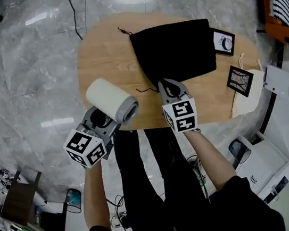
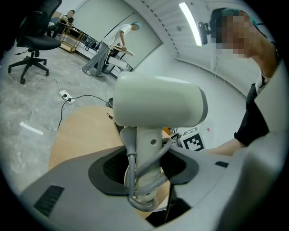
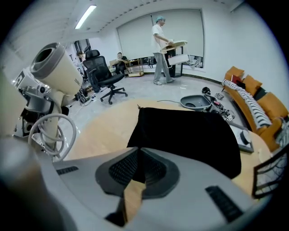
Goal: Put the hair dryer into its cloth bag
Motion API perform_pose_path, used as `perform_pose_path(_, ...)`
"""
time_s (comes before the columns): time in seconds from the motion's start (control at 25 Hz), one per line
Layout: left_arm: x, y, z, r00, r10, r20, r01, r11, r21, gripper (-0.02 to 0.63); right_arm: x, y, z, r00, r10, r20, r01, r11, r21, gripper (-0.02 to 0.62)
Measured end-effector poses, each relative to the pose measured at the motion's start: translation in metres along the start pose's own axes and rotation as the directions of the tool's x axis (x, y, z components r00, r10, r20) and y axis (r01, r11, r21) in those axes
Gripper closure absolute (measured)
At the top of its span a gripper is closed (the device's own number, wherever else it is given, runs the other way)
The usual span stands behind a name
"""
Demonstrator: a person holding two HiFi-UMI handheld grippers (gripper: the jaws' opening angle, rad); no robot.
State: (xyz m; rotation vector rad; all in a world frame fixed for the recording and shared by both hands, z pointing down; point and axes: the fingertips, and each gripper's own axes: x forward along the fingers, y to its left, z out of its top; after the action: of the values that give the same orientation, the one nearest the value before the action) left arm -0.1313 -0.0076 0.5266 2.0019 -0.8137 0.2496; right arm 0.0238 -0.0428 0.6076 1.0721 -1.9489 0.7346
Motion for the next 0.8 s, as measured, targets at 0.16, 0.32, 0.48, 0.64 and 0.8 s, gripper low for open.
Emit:
perform_pose_path(0.16, 0.011, 0.002, 0.000, 0.993, 0.019, -0.120, -0.011, 0.997, 0.070, 0.387, -0.009, -0.004, 0.010, 1.000, -0.005, 0.022, 0.005, 1.000, 0.005, 0.571)
perform_pose_path(0.32, 0.031, 0.011, -0.009, 0.954, 0.076, -0.290, -0.018, 0.980, 0.197, 0.388, -0.013, -0.008, 0.017, 0.999, -0.003, 0.044, 0.003, 1.000, 0.010, 0.571)
perform_pose_path(0.48, 0.055, 0.022, -0.028, 0.883, 0.098, -0.460, 0.029, 0.965, 0.261, 0.388, -0.015, -0.010, 0.018, 0.999, 0.002, 0.054, -0.002, 1.000, 0.017, 0.571)
perform_pose_path(0.64, 0.071, 0.029, -0.036, 0.829, 0.108, -0.549, 0.070, 0.954, 0.293, 0.388, -0.018, -0.011, 0.017, 0.998, -0.010, 0.062, 0.010, 1.000, -0.004, 0.571)
perform_pose_path(0.8, 0.080, 0.035, -0.035, 0.781, 0.110, -0.615, 0.098, 0.950, 0.295, 0.388, -0.019, -0.004, 0.011, 0.999, 0.013, 0.052, -0.012, 1.000, -0.026, 0.571)
